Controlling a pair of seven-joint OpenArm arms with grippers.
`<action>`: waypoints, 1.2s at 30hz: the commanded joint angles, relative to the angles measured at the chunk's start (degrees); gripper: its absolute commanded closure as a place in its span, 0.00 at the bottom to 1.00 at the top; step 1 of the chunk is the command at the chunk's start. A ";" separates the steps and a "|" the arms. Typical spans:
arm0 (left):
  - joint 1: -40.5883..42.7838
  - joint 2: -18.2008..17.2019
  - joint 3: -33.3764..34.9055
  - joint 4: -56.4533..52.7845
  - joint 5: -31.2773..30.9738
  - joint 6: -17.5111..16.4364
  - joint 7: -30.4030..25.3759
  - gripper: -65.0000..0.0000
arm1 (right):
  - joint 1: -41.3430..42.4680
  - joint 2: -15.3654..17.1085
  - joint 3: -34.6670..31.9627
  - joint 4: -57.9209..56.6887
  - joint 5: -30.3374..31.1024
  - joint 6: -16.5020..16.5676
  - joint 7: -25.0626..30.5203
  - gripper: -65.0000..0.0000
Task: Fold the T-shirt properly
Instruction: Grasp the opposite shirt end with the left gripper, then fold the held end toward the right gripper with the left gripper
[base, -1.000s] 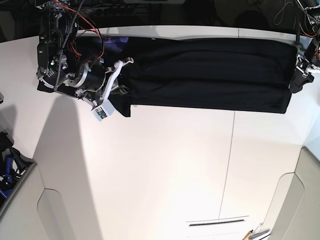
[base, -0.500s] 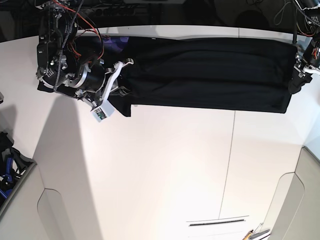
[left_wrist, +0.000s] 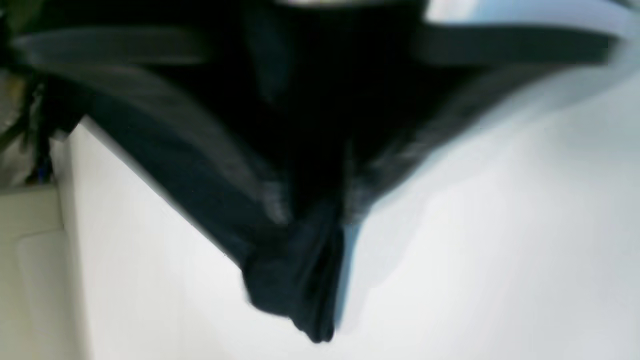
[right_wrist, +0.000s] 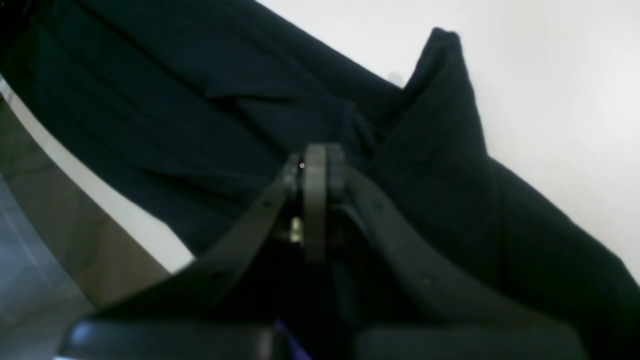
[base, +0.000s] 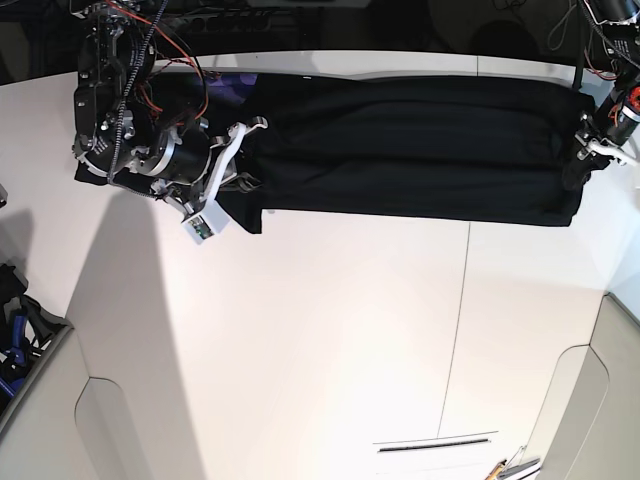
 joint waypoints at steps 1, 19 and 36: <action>0.63 -0.31 0.28 -0.22 1.16 1.47 2.71 1.00 | 0.61 0.15 0.17 0.92 0.87 0.22 1.14 1.00; 0.70 0.44 -4.11 15.82 -9.27 1.47 7.61 1.00 | 2.16 0.15 16.15 0.92 -7.34 -3.50 2.67 1.00; 6.51 15.37 4.39 39.50 -23.19 1.47 21.40 1.00 | -1.99 5.68 39.60 0.90 -7.08 -3.93 2.23 1.00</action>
